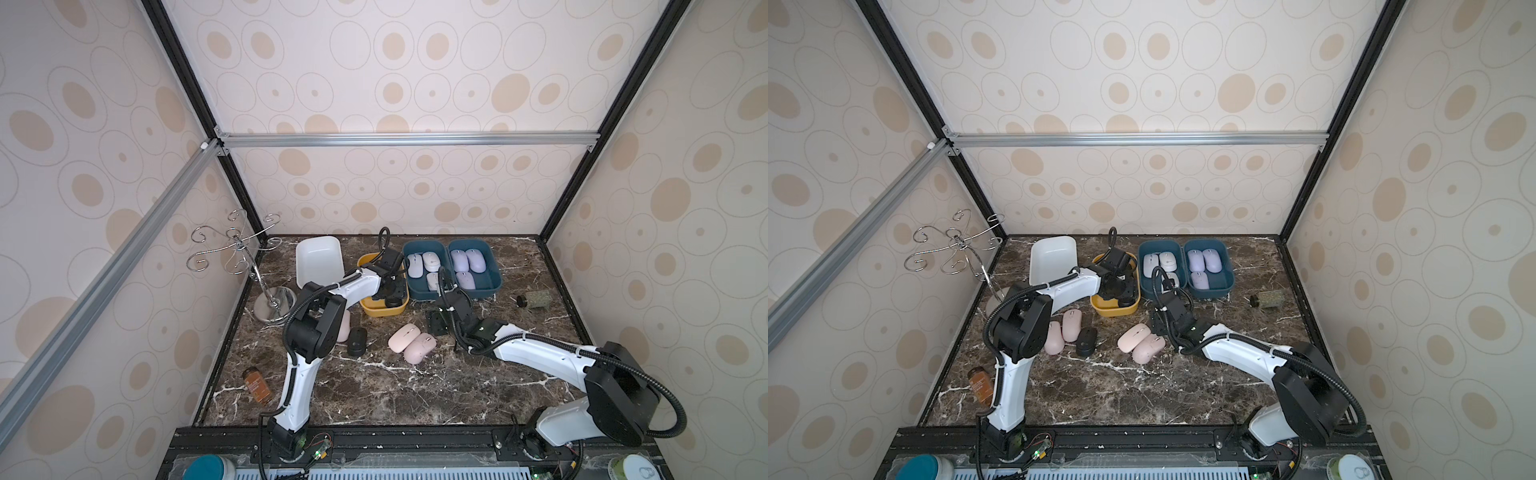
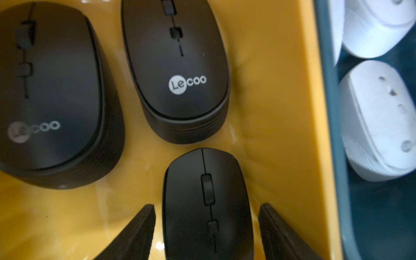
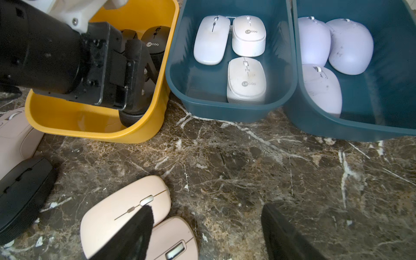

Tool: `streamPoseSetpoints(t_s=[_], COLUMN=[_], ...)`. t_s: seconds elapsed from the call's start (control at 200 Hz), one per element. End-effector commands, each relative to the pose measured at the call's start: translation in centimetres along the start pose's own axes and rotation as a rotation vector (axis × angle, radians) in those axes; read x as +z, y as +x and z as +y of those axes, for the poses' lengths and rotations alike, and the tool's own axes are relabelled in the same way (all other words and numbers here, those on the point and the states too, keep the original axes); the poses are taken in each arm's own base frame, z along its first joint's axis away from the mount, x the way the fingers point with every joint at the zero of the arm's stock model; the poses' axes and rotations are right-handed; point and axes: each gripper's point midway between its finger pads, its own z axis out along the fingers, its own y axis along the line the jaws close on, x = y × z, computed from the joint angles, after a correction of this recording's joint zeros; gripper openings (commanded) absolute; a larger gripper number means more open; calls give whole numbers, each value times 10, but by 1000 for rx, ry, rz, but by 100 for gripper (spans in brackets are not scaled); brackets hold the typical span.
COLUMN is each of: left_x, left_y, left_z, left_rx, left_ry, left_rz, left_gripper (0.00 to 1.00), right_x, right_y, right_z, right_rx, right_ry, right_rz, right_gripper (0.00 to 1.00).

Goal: Place the mice by color into the storage box
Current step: Place the mouse in the storage box.

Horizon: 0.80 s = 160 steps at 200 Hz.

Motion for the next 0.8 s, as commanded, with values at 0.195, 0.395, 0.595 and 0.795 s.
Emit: streamPoseSetpoints(t_s=[0.195,0.395,0.595,0.795], left_x=[-33,-59,-124,-160], left_y=[-27,-42,-54,-11], left_z=[-23,-23,-8,28], left_rx=[-40,-40,-17,-8], left_ry=[128,124,81,19], left_rz=[-80,-143,-288,-298], left_gripper=[74,75,77,80], right_x=[0,0,0,1], right_y=[4,4,4,4], right_z=[4,6,4,4], right_rx=[3,2,1,0], right_ry=[-23,-31,-24,-20], right_rz=[7,10,8,3], right_gripper=[78,78,78,78])
